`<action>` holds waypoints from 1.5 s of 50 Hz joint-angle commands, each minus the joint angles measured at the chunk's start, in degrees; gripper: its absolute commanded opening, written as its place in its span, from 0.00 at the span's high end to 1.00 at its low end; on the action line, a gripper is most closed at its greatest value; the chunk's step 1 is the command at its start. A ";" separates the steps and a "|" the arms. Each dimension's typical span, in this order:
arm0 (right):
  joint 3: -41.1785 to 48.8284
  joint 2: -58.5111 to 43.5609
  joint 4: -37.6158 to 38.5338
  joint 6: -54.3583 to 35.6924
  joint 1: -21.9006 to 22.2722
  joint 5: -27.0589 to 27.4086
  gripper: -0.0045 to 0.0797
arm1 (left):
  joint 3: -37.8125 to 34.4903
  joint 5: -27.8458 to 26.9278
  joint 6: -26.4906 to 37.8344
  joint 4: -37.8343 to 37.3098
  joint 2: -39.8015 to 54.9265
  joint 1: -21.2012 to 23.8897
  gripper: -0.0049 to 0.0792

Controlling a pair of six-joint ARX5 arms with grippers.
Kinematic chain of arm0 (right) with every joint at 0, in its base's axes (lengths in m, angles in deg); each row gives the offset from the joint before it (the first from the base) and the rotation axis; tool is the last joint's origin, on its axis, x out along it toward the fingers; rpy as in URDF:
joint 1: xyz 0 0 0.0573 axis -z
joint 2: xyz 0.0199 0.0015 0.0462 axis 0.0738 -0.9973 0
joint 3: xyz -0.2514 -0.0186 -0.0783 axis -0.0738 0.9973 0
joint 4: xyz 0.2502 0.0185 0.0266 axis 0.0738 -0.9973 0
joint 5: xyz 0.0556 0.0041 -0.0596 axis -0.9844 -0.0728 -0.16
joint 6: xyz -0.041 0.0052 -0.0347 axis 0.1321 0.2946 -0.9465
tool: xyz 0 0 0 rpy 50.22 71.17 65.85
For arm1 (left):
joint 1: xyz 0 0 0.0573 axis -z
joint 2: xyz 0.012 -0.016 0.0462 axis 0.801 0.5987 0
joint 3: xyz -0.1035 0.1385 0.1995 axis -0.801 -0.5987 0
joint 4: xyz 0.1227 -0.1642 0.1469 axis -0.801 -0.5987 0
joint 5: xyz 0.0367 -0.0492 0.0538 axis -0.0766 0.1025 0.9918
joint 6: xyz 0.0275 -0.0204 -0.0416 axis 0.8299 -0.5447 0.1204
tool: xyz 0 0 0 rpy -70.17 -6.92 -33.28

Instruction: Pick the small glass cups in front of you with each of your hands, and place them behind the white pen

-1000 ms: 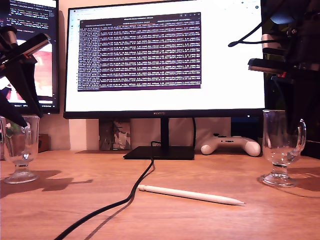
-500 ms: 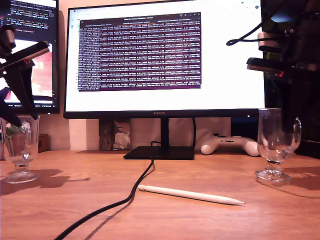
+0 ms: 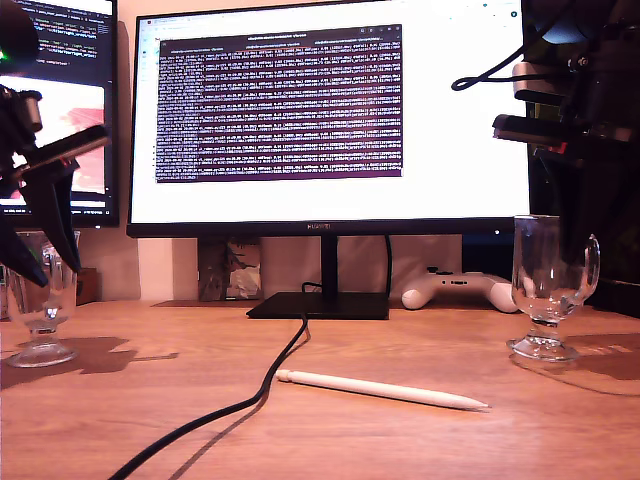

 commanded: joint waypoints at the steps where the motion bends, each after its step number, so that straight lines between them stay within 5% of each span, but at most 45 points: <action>1: -0.33 -0.31 0.81 -0.15 -0.26 -0.07 0.96 | -0.59 0.46 -0.15 0.50 0.04 0.26 0.68; 8: -0.33 -0.31 1.16 -0.15 -0.26 -0.07 0.96 | -0.59 1.22 0.35 0.46 0.04 0.24 0.89; 17: -0.33 -0.31 1.62 -0.13 -0.26 -0.09 0.96 | -0.59 1.22 2.05 0.26 0.04 0.20 0.97; 36: -0.33 -0.31 1.62 -0.13 -0.28 -2.14 0.96 | -0.42 1.42 11.47 -3.82 -0.09 0.68 0.97; 48: -0.33 -0.31 1.81 -1.33 -2.86 -3.26 0.96 | 2.01 3.63 17.84 -3.93 -0.20 5.03 0.97; 75: -0.33 -0.31 -1.42 -0.94 -9.35 -6.36 0.96 | 3.91 4.90 21.00 0.46 -0.20 11.89 0.97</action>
